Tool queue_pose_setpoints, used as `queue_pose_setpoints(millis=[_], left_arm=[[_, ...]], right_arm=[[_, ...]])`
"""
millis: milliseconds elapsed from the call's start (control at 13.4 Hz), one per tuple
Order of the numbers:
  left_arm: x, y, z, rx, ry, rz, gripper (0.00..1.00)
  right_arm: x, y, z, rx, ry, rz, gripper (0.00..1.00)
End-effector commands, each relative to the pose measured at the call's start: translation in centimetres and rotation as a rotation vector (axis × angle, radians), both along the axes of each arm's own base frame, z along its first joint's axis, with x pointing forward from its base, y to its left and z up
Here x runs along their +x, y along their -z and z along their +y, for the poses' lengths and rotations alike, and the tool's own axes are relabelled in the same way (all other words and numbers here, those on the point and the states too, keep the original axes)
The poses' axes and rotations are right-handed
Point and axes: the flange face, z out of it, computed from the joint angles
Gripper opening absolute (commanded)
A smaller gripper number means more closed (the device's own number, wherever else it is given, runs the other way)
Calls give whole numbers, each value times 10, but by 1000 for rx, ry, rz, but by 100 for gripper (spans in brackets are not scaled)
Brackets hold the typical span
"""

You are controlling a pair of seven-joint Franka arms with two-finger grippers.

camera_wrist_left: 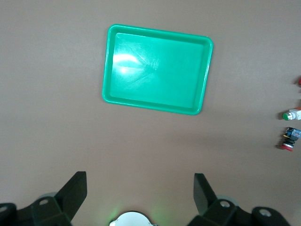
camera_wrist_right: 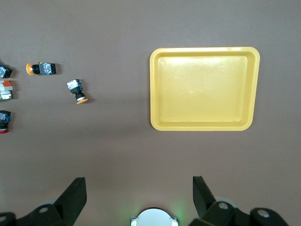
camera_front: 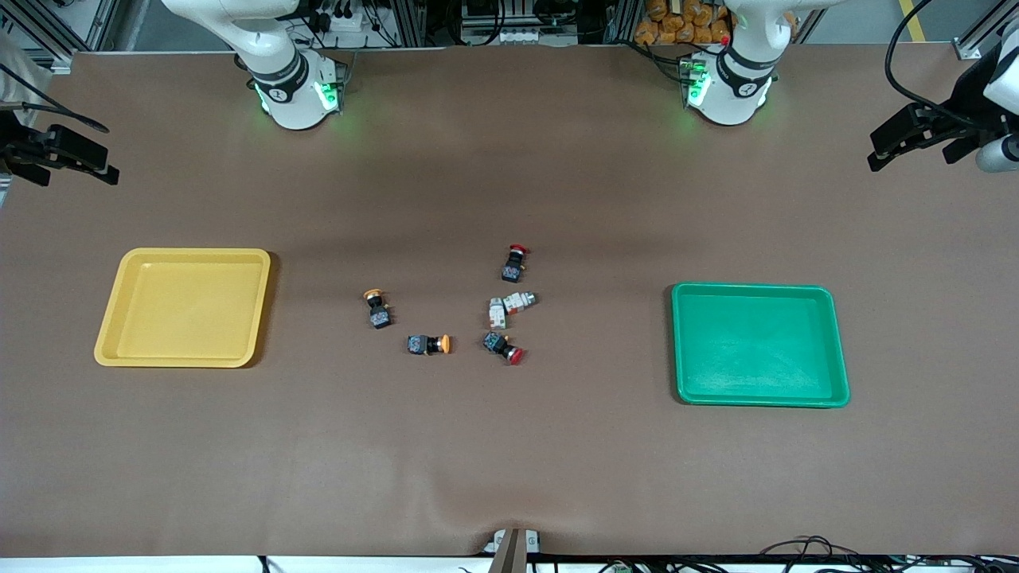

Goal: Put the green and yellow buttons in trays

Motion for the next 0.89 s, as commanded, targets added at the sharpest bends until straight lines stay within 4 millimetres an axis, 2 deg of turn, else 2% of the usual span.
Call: queue_pose_setpoints(millis=[0,298,521,818], left_arm=[[3,-4,1,-2,22,-6,100],[3,-5,2,-2,19,-9,100],[9,1,3,-1,17,3,100],[17,15,-6,-3,37,29,100]], right_arm=[[-1,-7,9,5,0,-11,100],[-1,-7,7,5,3,-11,100],[-1,-7,8,5,2,-9,100],[-1,-7,7,6,3,-11,100]])
